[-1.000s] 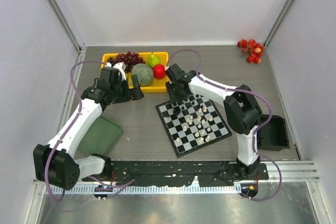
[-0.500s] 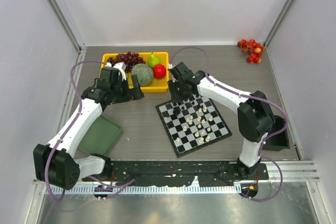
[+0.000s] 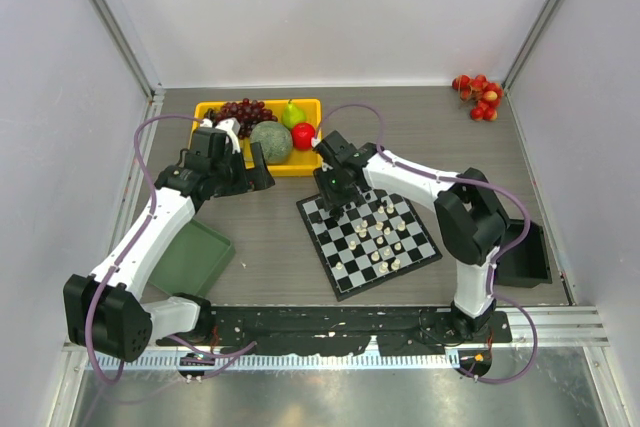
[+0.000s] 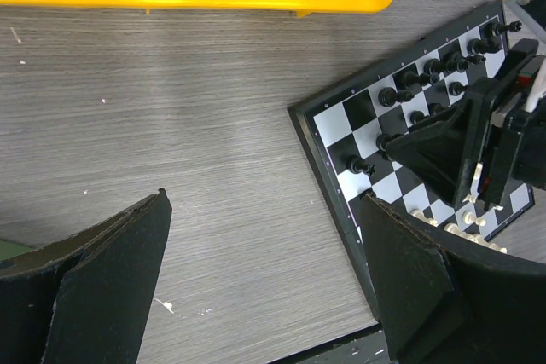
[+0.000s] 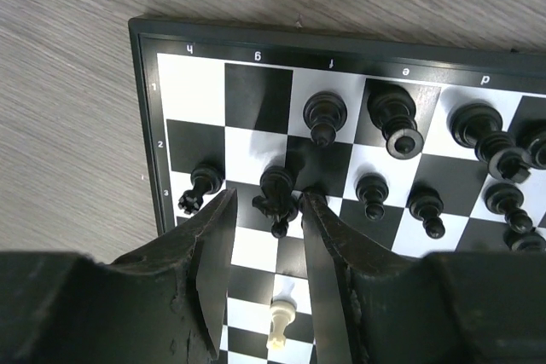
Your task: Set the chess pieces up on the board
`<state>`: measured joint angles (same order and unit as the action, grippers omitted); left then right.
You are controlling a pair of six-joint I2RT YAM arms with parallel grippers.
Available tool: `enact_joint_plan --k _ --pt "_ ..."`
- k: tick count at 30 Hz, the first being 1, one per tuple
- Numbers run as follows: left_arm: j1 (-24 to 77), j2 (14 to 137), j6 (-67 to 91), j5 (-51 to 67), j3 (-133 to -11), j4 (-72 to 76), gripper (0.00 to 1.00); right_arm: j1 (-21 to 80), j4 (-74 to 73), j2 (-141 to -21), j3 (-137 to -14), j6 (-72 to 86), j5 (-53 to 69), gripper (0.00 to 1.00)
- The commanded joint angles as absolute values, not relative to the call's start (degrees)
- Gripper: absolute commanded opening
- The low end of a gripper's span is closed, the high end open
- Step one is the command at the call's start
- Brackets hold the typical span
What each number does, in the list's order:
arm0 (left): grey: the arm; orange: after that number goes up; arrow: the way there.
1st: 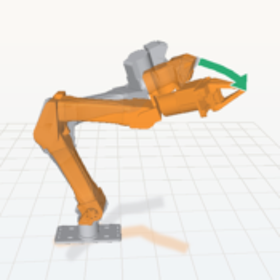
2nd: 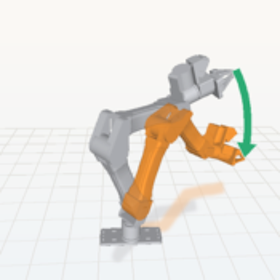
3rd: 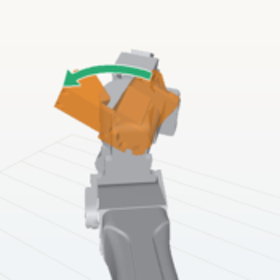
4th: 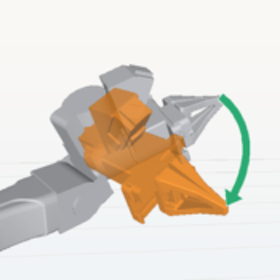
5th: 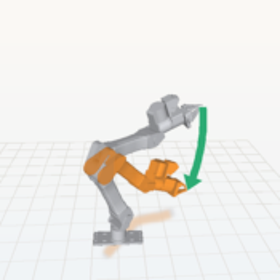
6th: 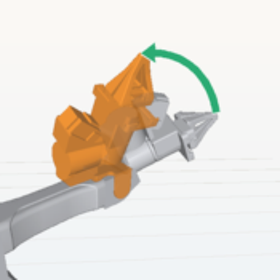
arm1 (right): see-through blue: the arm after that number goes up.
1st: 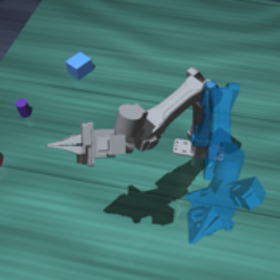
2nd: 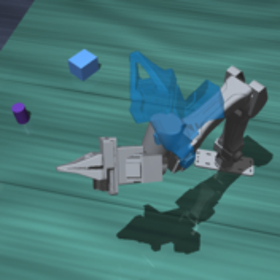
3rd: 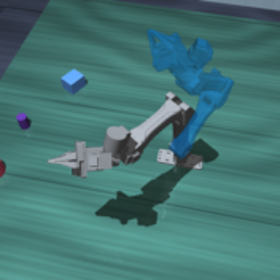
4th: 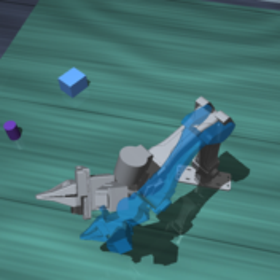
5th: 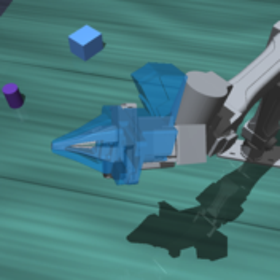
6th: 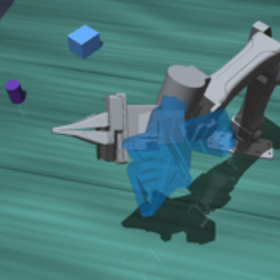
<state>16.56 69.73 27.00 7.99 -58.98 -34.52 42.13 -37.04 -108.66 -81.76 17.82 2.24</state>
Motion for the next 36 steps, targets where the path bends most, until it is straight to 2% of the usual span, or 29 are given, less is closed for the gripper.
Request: enact_joint_plan --k 1,13,25,28,31,36 --pt "16.79 69.17 27.16 8.17 -58.8 -32.7 1.0 42.45 -37.27 -109.33 -84.29 16.7 1.32 0.43" --pt "16.87 69.61 27.16 8.35 -58.71 -32.52 0.99 42.45 -37.97 -111.27 -85.6 16.17 1.49 0.38" --pt "16.79 70.14 27.25 8.96 -59.15 -32.52 0.99 42.45 -38.67 -111.36 -85.52 15.82 1.58 0.27" --pt "16.79 70.14 27.25 9.05 -59.24 -32.52 1.0 42.45 -39.28 -111.79 -86.13 15.47 2.11 0.29" --pt "16.79 70.05 27.33 9.05 -59.33 -32.61 1.0 42.45 -39.46 -111.88 -86.22 15.21 2.46 0.37" --pt "16.79 70.14 27.33 9.23 -59.41 -32.43 0.99 42.36 -39.38 -111.45 -86.13 15.21 2.99 0.38"
